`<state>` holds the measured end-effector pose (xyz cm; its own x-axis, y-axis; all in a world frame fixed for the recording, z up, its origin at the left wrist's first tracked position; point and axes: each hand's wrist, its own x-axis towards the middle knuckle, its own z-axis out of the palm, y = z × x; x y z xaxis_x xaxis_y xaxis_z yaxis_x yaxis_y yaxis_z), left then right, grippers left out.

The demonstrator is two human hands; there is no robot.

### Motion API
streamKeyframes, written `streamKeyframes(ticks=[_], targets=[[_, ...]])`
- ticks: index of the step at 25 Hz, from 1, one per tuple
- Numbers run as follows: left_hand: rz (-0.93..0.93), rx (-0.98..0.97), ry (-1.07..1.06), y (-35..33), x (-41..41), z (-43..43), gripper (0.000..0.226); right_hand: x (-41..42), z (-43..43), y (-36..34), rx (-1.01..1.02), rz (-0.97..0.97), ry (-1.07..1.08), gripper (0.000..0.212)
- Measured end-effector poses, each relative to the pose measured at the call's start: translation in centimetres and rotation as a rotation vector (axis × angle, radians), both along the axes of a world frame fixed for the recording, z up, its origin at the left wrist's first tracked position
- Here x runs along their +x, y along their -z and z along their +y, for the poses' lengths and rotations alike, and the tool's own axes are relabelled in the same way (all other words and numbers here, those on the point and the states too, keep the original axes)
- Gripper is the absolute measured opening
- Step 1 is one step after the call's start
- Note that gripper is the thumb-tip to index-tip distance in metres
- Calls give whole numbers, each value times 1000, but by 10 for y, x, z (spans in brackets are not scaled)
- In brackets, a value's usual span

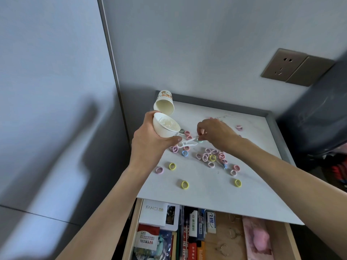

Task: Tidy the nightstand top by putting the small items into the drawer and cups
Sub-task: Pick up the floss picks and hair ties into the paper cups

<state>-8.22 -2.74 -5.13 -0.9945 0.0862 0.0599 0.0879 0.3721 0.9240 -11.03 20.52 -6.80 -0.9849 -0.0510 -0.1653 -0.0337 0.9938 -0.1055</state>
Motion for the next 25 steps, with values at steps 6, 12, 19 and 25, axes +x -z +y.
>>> streamKeyframes(ticks=[6,12,19,25], targets=[[-11,9,-1,0,-1,-1,70,-4,13,3,94,-25,-5,25],[-6,3,0,0,0,-1,71,1,-9,-4,-234,51,4,7],[4,8,9,0,0,-3,69,4,-26,22,-209,31,-25,18],[6,13,11,1,0,-4,69,5,-20,25,-154,-10,29,19]])
